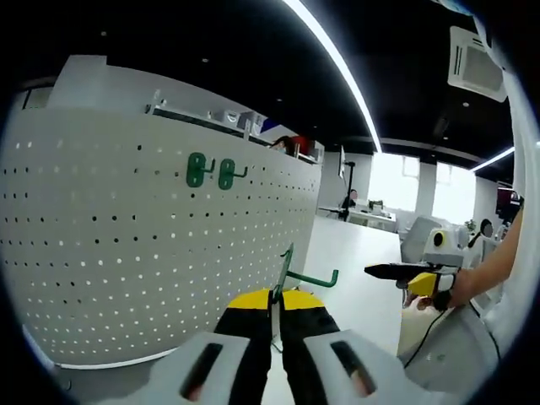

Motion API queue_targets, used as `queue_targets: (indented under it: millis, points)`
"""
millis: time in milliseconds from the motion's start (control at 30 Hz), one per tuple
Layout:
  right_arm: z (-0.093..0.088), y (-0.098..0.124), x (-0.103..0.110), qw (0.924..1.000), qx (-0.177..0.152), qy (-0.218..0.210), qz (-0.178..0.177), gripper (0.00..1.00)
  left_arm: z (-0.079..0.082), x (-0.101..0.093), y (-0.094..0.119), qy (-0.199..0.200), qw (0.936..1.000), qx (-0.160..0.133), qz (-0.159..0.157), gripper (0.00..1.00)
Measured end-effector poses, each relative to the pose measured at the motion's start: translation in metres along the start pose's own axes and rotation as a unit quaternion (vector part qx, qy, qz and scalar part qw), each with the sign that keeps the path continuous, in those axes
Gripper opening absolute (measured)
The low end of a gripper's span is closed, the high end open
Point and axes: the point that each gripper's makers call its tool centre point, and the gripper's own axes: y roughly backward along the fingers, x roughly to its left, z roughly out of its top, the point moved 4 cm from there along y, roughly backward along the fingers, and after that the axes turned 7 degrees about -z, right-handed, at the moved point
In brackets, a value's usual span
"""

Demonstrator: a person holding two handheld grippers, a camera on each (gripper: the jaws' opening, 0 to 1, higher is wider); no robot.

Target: Insert the hook assembly into the mounting plate slot until the hook locks in place.

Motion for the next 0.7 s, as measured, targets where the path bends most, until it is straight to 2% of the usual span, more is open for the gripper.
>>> queue_targets:
  millis: [367, 433, 467, 633, 667, 700]
  points:
    - [-0.003, -0.005, 0.005, 0.9999, 0.010, -0.010, 0.009, 0.66, 0.000, 0.001, 0.001, 0.001, 1.0000, -0.001, 0.002, 0.01]
    - [-0.001, -0.006, 0.014, 0.9969, 0.008, -0.069, 0.036, 0.62, 0.000, 0.001, 0.002, 0.001, 1.0000, -0.001, 0.003, 0.01]
    - [0.000, -0.007, 0.016, 0.9929, 0.011, -0.111, 0.041, 0.62, 0.000, 0.001, 0.002, 0.001, 1.0000, -0.001, 0.002, 0.01]
    - [-0.004, -0.009, 0.019, 0.9786, 0.025, -0.196, 0.057, 0.62, 0.000, 0.000, 0.002, 0.000, 1.0000, -0.002, 0.004, 0.01]
    - [-0.003, -0.009, 0.020, 0.9733, 0.023, -0.220, 0.063, 0.61, 0.000, 0.000, 0.002, 0.000, 1.0000, -0.002, 0.004, 0.01]
    - [-0.003, -0.010, 0.019, 0.9737, 0.022, -0.218, 0.062, 0.61, 0.000, 0.000, 0.002, -0.001, 1.0000, -0.001, 0.004, 0.01]
